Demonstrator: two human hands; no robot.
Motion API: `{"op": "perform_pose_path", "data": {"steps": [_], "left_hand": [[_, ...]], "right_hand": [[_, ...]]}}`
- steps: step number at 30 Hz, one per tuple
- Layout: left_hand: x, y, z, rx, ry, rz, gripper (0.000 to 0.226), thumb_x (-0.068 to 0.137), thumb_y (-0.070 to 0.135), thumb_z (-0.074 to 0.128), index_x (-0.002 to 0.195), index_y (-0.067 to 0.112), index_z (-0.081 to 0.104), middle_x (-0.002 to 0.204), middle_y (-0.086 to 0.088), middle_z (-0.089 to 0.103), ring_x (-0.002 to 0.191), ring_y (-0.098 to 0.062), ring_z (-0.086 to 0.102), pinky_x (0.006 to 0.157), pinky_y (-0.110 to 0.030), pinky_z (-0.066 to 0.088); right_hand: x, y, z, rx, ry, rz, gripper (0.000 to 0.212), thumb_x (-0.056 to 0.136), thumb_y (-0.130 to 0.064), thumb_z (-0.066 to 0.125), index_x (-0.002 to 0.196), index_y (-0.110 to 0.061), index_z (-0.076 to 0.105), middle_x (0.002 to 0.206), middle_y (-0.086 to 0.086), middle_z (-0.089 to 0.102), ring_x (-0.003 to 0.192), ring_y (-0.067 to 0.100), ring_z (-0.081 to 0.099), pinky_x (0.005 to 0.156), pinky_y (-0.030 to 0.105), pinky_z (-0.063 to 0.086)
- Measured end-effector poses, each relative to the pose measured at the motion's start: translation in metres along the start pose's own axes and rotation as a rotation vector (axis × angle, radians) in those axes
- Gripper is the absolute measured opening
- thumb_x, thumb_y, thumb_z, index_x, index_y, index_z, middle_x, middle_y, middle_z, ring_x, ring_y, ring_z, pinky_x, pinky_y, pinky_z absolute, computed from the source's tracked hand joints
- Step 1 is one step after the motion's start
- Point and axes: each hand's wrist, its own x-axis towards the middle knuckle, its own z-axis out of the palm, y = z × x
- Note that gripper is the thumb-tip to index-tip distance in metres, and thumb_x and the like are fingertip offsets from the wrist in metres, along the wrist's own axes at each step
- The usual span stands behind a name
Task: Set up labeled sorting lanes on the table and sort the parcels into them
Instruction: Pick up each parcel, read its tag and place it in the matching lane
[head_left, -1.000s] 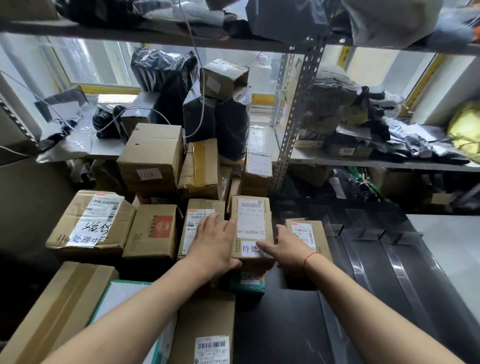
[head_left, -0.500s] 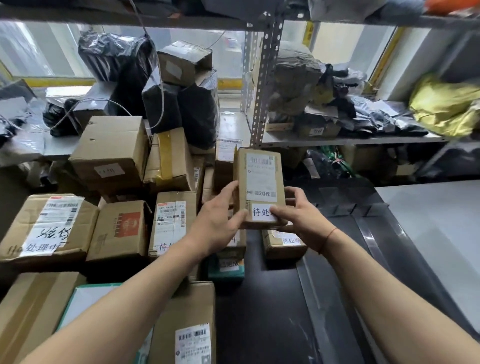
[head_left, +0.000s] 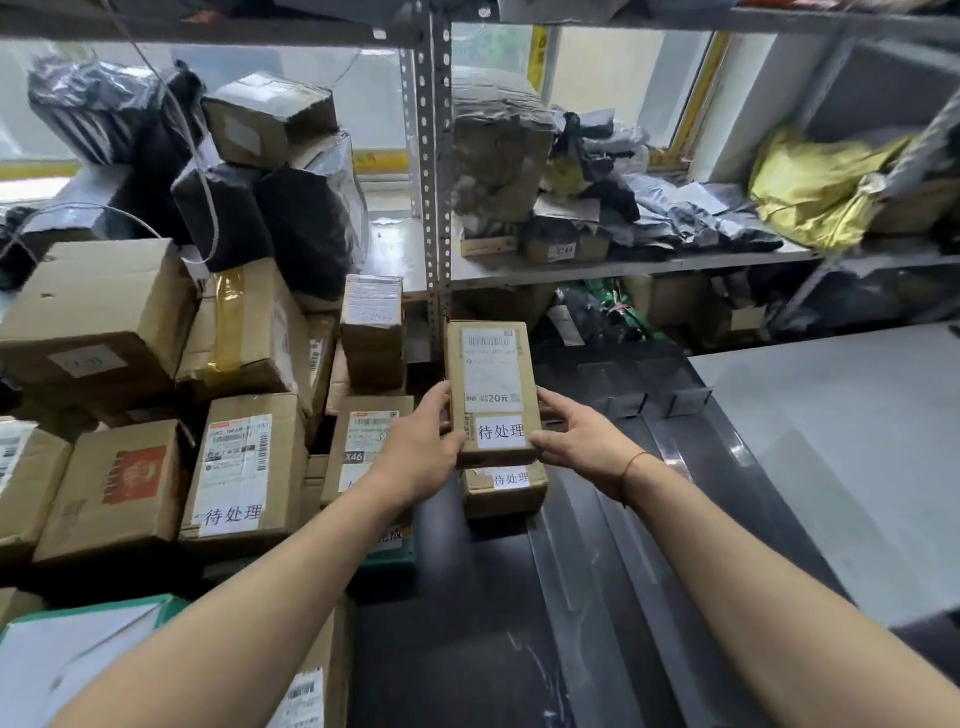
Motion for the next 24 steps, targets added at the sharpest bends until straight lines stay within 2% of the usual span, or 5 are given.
{"op": "perform_pose_path", "data": {"steps": [8,12,16,21,24], "left_hand": [[0.024,-0.021,0.040,-0.043,-0.032,-0.187,0.063,0.102,0.016,0.066,0.158,0.034,0.042,0.148,0.009,0.062,0.136,-0.016,0.059,0.114,-0.048,0.051],[0.028,-0.021,0.052,0.001,-0.009,-0.236,0.063,0.103,0.015,0.063,0.161,0.029,0.040,0.151,0.005,0.059,0.140,-0.019,0.054,0.116,-0.039,0.045],[0.034,-0.028,0.062,0.037,-0.034,-0.270,0.063,0.105,0.017,0.062,0.162,0.029,0.036,0.155,0.003,0.056,0.143,-0.021,0.052,0.113,-0.037,0.045],[0.037,-0.032,0.065,0.045,-0.031,-0.271,0.064,0.106,0.019,0.061,0.163,0.029,0.034,0.158,0.003,0.053,0.146,-0.022,0.049,0.116,-0.039,0.042],[0.037,-0.036,0.066,0.034,-0.044,-0.275,0.064,0.107,0.020,0.061,0.163,0.031,0.032,0.157,0.003,0.053,0.144,-0.022,0.050,0.115,-0.043,0.045]], "right_hand": [[0.016,0.026,-0.008,-0.274,0.030,0.027,0.065,0.100,-0.014,0.069,0.158,-0.030,0.044,0.131,-0.013,0.064,0.118,0.012,0.067,0.103,0.040,0.059],[0.026,0.035,-0.009,-0.375,0.041,0.017,0.062,0.100,-0.015,0.069,0.157,-0.028,0.046,0.138,-0.009,0.065,0.114,0.008,0.061,0.101,0.033,0.057],[0.029,0.042,-0.009,-0.442,0.023,0.029,0.059,0.101,-0.017,0.067,0.156,-0.027,0.047,0.140,-0.003,0.065,0.110,0.008,0.059,0.092,0.026,0.052],[0.029,0.045,-0.008,-0.485,0.015,0.027,0.059,0.103,-0.019,0.065,0.158,-0.028,0.043,0.145,-0.002,0.063,0.131,0.019,0.061,0.106,0.037,0.052],[0.028,0.046,-0.007,-0.506,0.005,0.022,0.058,0.105,-0.021,0.063,0.158,-0.027,0.042,0.147,-0.002,0.062,0.135,0.022,0.059,0.108,0.039,0.051]]}}
